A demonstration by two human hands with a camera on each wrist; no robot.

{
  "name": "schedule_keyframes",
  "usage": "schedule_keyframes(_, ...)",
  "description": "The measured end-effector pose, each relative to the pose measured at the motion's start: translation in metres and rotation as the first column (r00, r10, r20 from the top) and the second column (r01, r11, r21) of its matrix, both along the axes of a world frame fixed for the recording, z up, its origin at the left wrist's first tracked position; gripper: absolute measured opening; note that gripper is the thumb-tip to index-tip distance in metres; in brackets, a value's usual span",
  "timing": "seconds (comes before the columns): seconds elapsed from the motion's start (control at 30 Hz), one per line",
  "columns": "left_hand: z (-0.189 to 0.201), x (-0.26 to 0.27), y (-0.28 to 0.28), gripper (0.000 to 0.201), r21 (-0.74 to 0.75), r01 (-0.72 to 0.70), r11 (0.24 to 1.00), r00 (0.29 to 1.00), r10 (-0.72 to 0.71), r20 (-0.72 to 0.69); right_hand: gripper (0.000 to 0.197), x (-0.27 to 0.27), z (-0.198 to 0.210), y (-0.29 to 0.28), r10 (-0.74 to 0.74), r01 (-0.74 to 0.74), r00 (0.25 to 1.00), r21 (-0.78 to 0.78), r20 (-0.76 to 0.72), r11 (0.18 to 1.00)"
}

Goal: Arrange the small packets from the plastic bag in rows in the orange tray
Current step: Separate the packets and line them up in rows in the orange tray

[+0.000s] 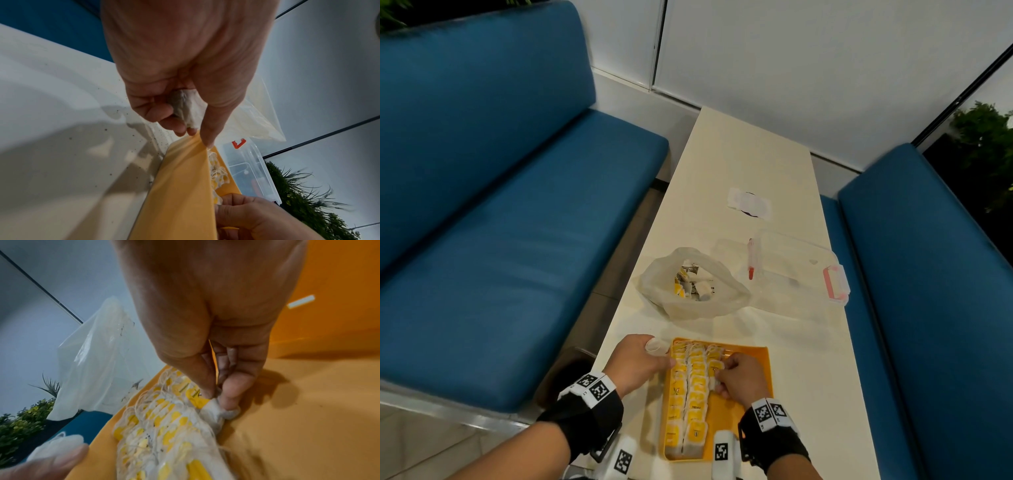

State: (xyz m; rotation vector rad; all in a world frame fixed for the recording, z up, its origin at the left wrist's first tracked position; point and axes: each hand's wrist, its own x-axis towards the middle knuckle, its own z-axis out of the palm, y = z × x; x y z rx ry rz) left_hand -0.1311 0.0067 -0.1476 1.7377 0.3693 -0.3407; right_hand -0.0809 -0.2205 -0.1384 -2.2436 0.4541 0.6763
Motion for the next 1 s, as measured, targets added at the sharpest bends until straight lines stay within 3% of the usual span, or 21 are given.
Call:
schedule_keyframes(0.33,0.006,0.003,0.004,0.017,0.048,0.044,0.998,0.999,-0.044,-0.004,0.008,-0.004,0.002,0.001,0.026,-0.021,0.996,-0.071,0.083,0.997)
schedule_keyframes(0.43,0.017,0.004,0.011,0.005,0.073,0.054,0.996,0.998,-0.055,0.011,0.005,-0.006,0.020,0.001,0.079,-0.046,0.976,-0.163,0.202,0.986)
schedule_keyframes(0.53,0.034,0.003,0.014,0.022,-0.016,0.130,0.991,0.990,-0.129,0.053,0.005,-0.012,0.051,0.015,0.120,-0.133,0.930,0.014,0.347,0.991)
schedule_keyframes(0.63,0.048,0.005,0.009,0.034,-0.079,0.217,0.973,0.972,-0.207,0.112,0.014,-0.015,0.080,0.036,0.167,-0.266,0.918,0.246,0.360,0.932)
schedule_keyframes(0.77,0.055,0.010,0.001,0.028,-0.128,0.307,0.943,0.947,-0.290,0.137,0.007,-0.012,0.088,0.050,0.207,-0.327,0.900,0.280,0.383,0.903)
schedule_keyframes(1.0,0.050,0.007,-0.002,0.013,-0.335,0.092,0.938,0.996,-0.083,0.043,0.014,-0.013,0.085,0.043,0.085,-0.210,0.943,0.379,0.320,0.901)
